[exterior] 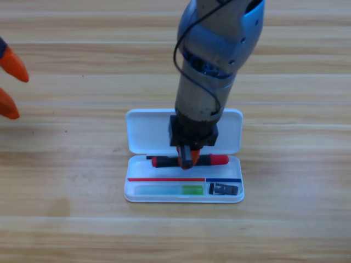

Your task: Clean up eraser and pencils

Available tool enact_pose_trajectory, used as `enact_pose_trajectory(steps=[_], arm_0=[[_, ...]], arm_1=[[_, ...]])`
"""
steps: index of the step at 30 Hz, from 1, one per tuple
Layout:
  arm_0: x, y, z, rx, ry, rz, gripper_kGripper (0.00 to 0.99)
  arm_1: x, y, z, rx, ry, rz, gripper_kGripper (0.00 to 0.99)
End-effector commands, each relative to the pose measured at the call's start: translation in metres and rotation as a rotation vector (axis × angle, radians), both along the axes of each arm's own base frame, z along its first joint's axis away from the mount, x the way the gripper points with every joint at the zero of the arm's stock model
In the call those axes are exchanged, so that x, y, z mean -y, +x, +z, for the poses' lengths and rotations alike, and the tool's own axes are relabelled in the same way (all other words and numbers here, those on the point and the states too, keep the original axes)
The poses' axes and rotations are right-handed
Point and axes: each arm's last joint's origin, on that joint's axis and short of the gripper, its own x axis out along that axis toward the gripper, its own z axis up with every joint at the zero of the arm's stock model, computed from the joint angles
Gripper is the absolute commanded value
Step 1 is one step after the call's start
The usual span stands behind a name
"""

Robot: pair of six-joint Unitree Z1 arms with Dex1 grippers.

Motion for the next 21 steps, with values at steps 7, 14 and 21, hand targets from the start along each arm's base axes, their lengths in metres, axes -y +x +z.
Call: enact_pose_trajectory(steps=[7, 14, 21], arm_0=[[-0.009, 0.0, -0.029, -0.069, -0.014, 0.018, 0.99], [-0.008, -0.002, -0.027, -0.062, -0.021, 0.018, 0.99], [-0.008, -0.004, -0.028, -0.063, -0.026, 0.019, 0.99]], arm_1=[[-0.013, 0.011, -0.046, -0.028, -0.084, -0.025, 0.0], [-0.011, 0.009, -0.038, -0.023, -0.071, -0.048, 0.85], [-0.001, 0.002, -0.016, -0.019, -0.044, -0.057, 0.876]])
